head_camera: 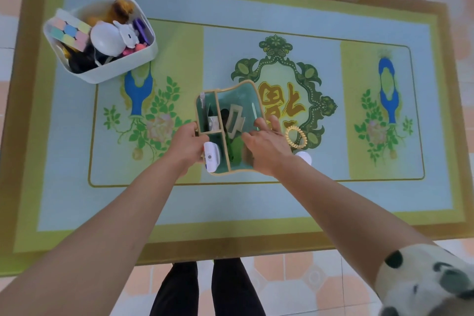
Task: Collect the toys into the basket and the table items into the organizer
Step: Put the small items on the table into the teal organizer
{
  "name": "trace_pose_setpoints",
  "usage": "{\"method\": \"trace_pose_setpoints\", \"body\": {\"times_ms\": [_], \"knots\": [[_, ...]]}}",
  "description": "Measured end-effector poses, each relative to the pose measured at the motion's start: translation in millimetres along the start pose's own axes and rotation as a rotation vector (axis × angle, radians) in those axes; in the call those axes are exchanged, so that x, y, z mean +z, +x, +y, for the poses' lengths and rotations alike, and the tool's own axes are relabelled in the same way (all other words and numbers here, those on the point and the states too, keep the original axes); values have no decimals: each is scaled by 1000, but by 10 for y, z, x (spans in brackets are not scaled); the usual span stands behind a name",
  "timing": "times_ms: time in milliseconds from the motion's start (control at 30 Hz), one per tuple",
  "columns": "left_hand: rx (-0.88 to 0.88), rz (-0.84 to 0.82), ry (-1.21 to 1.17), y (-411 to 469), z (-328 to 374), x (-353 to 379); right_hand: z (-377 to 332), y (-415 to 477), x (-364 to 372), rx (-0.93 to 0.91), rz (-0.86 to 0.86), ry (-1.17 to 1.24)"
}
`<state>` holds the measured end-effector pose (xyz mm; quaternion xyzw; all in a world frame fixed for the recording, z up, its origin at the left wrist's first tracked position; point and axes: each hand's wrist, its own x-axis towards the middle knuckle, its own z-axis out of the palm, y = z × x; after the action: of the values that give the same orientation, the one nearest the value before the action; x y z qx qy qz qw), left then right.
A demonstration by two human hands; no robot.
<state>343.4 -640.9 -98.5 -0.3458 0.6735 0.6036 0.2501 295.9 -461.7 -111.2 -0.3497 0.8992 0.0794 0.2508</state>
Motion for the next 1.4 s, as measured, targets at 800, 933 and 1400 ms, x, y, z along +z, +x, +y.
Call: {"method": "trace_pose_setpoints", "body": {"times_ms": [800,933,1400], "knots": [[50,-33,53,307,345,493,1115,-146,740,613,12,364],[46,-33,71,315,339,480,1155,-122,750,601,-17,373],[32,-25,74,313,345,478,1248,-292,116,734,591,734]]}}
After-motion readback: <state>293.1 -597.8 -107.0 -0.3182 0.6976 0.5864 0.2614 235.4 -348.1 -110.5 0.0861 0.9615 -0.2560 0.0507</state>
